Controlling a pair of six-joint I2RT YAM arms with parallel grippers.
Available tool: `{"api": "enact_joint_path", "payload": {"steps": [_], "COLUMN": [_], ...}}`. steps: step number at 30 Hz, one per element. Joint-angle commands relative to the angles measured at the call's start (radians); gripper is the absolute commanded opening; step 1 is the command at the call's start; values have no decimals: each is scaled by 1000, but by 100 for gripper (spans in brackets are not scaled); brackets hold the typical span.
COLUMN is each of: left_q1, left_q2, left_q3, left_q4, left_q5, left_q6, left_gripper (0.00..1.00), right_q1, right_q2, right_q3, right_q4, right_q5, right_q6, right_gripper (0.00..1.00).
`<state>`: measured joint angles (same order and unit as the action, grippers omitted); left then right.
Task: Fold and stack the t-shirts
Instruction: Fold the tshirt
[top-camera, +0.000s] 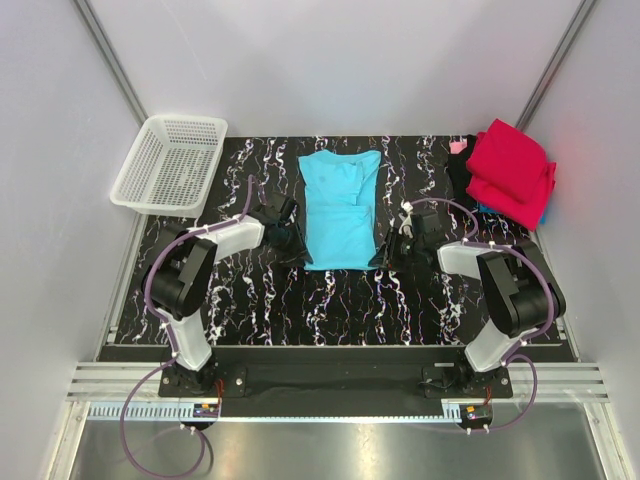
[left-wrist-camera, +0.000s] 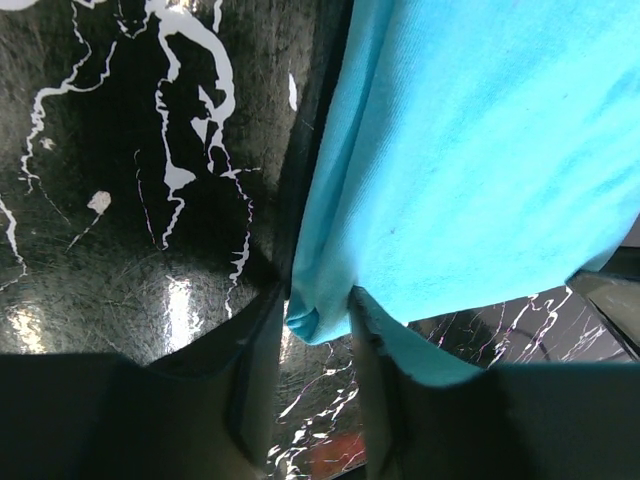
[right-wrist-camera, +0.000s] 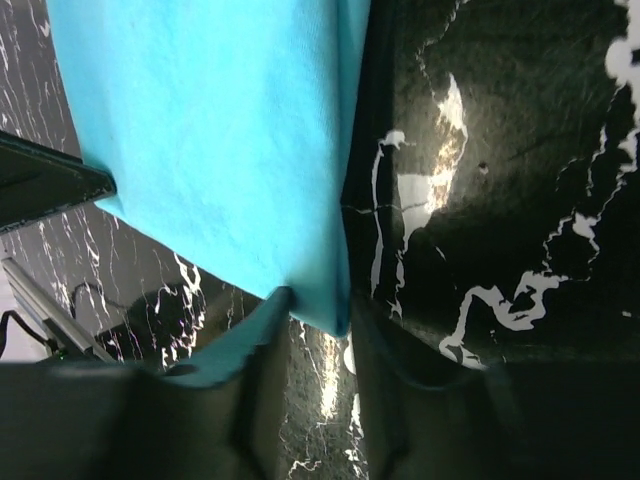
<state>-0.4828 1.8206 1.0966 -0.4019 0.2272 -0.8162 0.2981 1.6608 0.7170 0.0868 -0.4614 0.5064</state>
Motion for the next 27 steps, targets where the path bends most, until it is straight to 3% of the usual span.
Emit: {"api": "enact_joint_path", "payload": {"steps": [1, 2, 3, 4, 5, 17, 27], "left_q1": [-5, -5, -7, -7, -7, -26, -141], "left_q2": [5, 8, 9, 12, 13, -61, -291], "left_q3": [-7, -7, -6, -7, -9, -98, -276], "left_q4": [23, 23, 23, 23, 21, 20, 5], "left_q5": [0, 1, 1, 0, -2, -23, -86], "left_q6": [9, 8, 9, 11, 11, 14, -66], "left_gripper": [32, 22, 15, 7, 0, 0, 0], "right_q1": [3, 3, 3, 3, 3, 7, 107], "right_q2": [11, 26, 31, 36, 36, -152, -439], "right_q3": [-33, -30, -27, -25, -27, -109, -266], "right_q4": [-24, -21, -19, -19, -18, -81, -232], "right_q5": [-5, -14, -17, -17, -14, 12, 50], "right_q6": [3, 1, 7, 9, 12, 60, 161], "right_gripper": [33, 26, 9, 0, 0, 0, 0]}}
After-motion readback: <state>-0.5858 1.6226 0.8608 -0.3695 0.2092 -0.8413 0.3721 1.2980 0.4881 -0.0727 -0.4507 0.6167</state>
